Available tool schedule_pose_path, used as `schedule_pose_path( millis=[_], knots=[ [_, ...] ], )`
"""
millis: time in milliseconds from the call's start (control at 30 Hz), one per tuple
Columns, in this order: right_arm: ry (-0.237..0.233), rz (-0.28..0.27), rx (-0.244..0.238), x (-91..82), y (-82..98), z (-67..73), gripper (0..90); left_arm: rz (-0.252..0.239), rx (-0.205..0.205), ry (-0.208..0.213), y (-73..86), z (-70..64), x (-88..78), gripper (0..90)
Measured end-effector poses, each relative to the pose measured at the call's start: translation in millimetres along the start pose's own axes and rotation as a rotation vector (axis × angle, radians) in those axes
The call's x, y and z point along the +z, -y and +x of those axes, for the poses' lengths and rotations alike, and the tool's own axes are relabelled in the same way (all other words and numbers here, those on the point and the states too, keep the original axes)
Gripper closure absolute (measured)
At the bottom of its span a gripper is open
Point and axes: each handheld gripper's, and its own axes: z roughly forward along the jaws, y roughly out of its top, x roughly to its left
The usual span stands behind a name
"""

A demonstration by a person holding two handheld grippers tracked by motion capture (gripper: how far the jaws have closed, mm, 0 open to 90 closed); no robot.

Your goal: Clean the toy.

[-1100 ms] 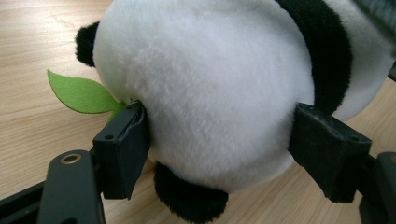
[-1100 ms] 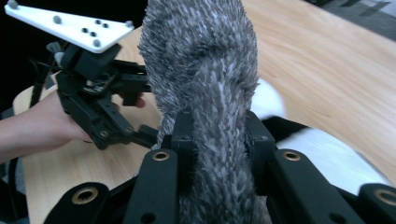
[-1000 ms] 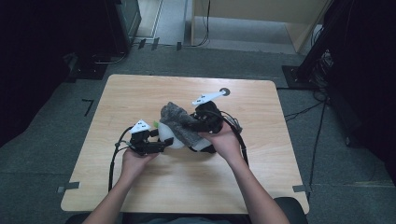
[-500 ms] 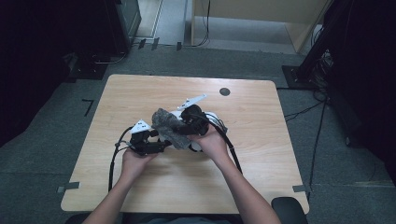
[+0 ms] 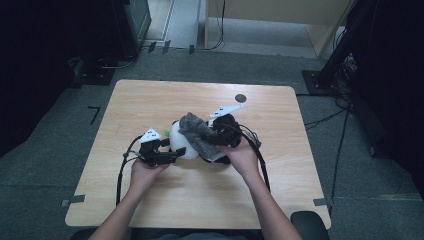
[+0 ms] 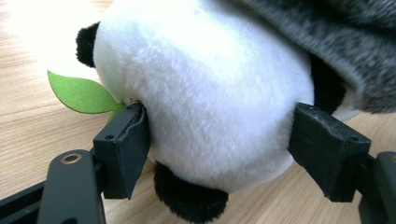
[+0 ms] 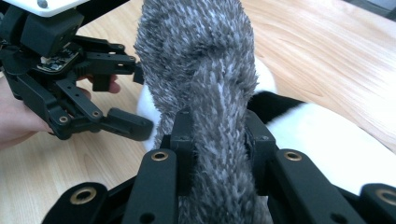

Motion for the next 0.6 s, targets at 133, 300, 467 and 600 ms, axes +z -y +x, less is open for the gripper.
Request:
schedule_pose_path(
  millis=[133,300,467,600],
  knots=[
    [0.023,-0.015,0.003,-8.7,4.2,-3.1,71.5,0.002,0.001,0.001,0.1,0.2,-0.2,23.2],
    [0.065,-0.023,0.008,-23.3,12.0,-7.3,71.3,0.001,0.001,0.002,0.4,0.4,0.0,23.2],
    [0.094,-0.025,0.024,-37.4,21.0,-14.5,71.0,-0.001,0.002,-0.001,0.5,0.1,0.0,23.2],
    [0.108,-0.03,0.044,-45.3,24.3,-20.3,71.0,-0.002,0.001,0.001,0.5,0.3,0.1,23.2]
  ],
)
